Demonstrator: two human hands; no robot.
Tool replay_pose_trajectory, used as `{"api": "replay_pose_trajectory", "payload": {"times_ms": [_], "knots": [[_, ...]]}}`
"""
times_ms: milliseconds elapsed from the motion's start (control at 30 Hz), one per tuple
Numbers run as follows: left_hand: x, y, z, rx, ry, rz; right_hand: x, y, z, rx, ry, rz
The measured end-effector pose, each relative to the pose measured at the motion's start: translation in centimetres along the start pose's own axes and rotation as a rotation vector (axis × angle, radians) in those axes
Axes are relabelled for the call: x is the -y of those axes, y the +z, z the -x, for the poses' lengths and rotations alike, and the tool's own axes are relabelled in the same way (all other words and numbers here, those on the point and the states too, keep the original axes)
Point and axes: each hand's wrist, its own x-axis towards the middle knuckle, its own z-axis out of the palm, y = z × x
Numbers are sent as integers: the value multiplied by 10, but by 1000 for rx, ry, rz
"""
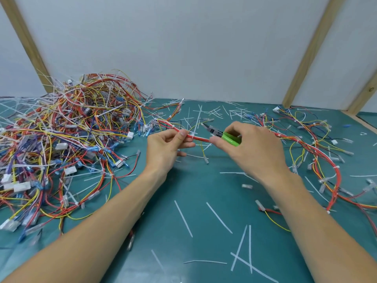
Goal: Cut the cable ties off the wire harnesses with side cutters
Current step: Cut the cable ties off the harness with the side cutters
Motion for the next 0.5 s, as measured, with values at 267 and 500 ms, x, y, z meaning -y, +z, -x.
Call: {"api": "replay_pose_trajectory", "payload": {"times_ms": [267,500], "knots": [[3,4,0,24,9,33,-4,9,2,67,-72,20],[6,4,-1,31,40,30,-5,10,2,61,-65,23]]}}
